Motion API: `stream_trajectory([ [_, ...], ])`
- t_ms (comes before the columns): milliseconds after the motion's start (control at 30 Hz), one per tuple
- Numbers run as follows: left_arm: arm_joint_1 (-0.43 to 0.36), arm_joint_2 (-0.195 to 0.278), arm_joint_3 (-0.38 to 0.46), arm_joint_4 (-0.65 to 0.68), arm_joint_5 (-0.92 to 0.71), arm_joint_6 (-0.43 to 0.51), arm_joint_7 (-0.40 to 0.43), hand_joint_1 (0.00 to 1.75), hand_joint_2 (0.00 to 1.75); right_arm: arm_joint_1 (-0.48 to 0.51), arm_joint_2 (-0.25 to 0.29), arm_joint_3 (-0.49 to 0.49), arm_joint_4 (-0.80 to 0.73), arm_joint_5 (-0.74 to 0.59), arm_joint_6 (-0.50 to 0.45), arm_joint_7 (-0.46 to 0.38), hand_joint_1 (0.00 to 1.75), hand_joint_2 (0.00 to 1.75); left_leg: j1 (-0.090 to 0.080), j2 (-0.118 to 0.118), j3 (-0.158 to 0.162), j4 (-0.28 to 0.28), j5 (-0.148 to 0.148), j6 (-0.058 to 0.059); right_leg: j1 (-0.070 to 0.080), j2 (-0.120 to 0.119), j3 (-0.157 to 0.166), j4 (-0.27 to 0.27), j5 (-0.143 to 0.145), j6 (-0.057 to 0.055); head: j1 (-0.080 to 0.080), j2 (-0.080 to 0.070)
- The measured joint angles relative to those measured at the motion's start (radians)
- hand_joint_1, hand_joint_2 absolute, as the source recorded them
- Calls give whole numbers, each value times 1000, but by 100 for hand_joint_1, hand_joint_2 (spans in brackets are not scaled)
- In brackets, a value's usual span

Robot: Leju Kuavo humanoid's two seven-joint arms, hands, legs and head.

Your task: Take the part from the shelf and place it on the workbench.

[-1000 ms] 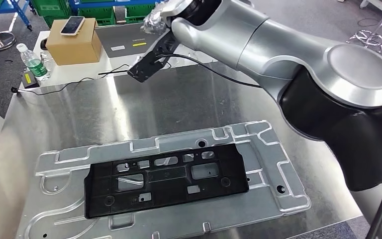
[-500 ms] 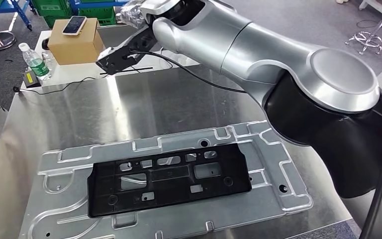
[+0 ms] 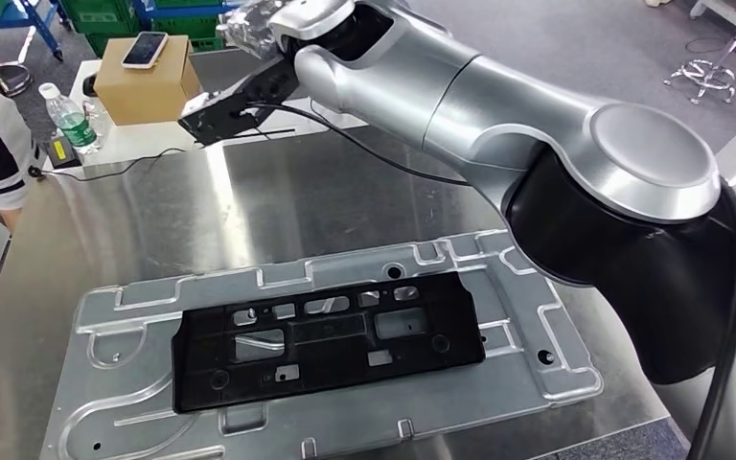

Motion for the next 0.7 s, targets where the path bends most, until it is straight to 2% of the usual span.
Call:
stream_trajectory([
  [67, 0, 1, 0, 0, -5, 1, 6, 0, 0, 16, -2, -19, -19, 4, -88, 4, 0, 0, 1, 0, -1, 0, 1, -11, -2, -3, 1, -16, 14, -2, 0, 0],
  [100, 1, 2, 0, 0, -8, 2, 8, 0, 0, 28, -5, -31, -36, 15, -137, 6, 0, 0, 1, 0, -5, 8, -11, -19, -7, -6, 2, -26, 21, -4, 0, 0],
  [133, 2, 4, 0, 0, -11, 3, 10, 0, 0, 42, -10, -45, -62, 29, -184, 10, 0, 0, 2, 0, -14, 32, -37, -27, -13, -9, 1, -36, 30, -5, 0, 0],
  [233, 7, 7, -1, 0, -19, 8, 14, 0, 0, 107, -37, -97, -174, 78, -283, 27, 0, 131, 19, 3, -67, 197, -151, -55, -23, -13, -19, -43, 53, -4, 0, 0],
  [267, 9, 8, -1, 0, -21, 11, 17, 0, 0, 136, -48, -116, -219, 92, -299, 30, 0, 175, 27, 4, -75, 241, -169, -63, -27, -13, -29, -42, 59, -1, 0, 0],
  [300, 11, 10, -3, 0, -24, 15, 19, 0, 0, 166, -60, -135, -266, 103, -310, 30, 0, 175, 33, 5, -69, 252, -168, -72, -31, -14, -40, -39, 65, 4, 0, 0],
  [333, 13, 12, -4, 0, -26, 19, 22, 0, 0, 195, -70, -153, -311, 111, -316, 30, 0, 175, 40, 6, -44, 225, -149, -81, -37, -14, -51, -34, 70, 10, 0, 0],
  [367, 14, 14, -6, 0, -29, 24, 25, 0, 0, 223, -80, -174, -359, 117, -320, 30, 0, 175, 47, 7, -3, 165, -122, -91, -43, -14, -63, -26, 74, 16, 0, 0],
  [400, 15, 16, -8, 0, -31, 29, 26, 0, 0, 249, -90, -197, -408, 122, -326, 29, 0, 175, 51, 7, 40, 98, -108, -100, -46, -14, -76, -17, 78, 23, -1, 0],
  [433, 17, 16, -10, 0, -32, 32, 24, 0, 0, 276, -98, -221, -459, 126, -333, 27, 0, 175, 51, 4, 69, 48, -94, -101, -48, -14, -86, -9, 82, 30, 0, 0],
  [467, 18, 16, -12, -1, -33, 34, 21, 0, 0, 302, -105, -247, -513, 131, -340, 25, 0, 175, 51, 0, 84, 17, -92, -97, -47, -13, -93, -3, 87, 38, 0, 0],
  [567, 17, 8, -19, -1, -35, 40, 13, 0, 0, 366, -121, -302, -654, 141, -347, 34, 0, 175, 47, -5, 70, 16, -85, -62, -45, -10, -101, -3, 104, 59, 1, 0],
  [600, 15, 5, -21, -1, -35, 42, 13, 0, 0, 382, -126, -314, -692, 140, -347, 38, 0, 175, 46, -3, 63, 17, -76, -49, -48, -9, -106, 4, 93, 63, 1, 0],
  [633, 13, 3, -22, -1, -36, 45, 13, 0, 0, 398, -132, -326, -727, 137, -348, 38, 0, 175, 46, -1, 54, 15, -67, -36, -49, -8, -114, 26, 64, 66, 1, 0],
  [700, 11, 1, -25, -1, -37, 52, 10, 0, 0, 441, -145, -351, -793, 133, -353, 24, 0, 175, 42, 2, 31, 14, -46, -18, -46, -6, -143, 127, -39, 66, 2, 0],
])
